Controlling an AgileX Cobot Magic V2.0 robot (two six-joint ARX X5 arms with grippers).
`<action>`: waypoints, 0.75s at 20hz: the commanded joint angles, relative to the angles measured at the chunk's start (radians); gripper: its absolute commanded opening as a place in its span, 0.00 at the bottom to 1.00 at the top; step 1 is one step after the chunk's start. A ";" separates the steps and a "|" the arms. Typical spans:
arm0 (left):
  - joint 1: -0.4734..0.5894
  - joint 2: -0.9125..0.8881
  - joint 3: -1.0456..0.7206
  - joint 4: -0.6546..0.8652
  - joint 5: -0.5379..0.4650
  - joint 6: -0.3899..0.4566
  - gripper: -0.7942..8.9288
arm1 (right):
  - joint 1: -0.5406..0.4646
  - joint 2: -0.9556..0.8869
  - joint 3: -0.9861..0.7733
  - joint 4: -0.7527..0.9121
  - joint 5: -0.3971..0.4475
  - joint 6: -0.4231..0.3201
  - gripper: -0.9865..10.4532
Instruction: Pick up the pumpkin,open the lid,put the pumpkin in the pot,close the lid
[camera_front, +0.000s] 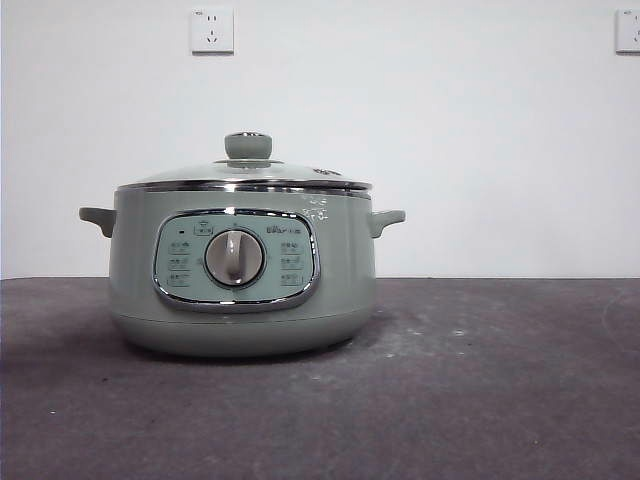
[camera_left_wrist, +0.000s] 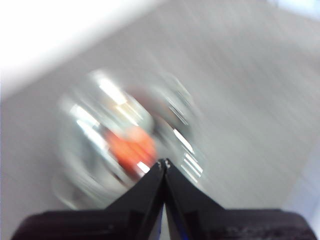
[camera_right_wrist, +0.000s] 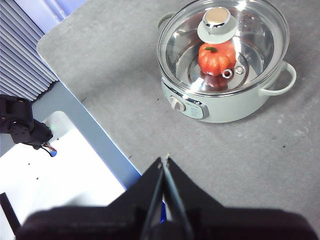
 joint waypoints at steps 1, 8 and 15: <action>0.091 -0.084 -0.088 0.152 0.043 0.019 0.08 | 0.001 -0.003 0.000 -0.014 0.003 0.005 0.09; 0.300 -0.451 -0.647 0.676 -0.021 -0.043 0.08 | 0.001 -0.003 0.000 -0.014 0.003 0.005 0.09; 0.348 -0.751 -1.117 0.802 -0.140 -0.146 0.08 | 0.001 -0.010 0.000 -0.014 0.003 0.005 0.09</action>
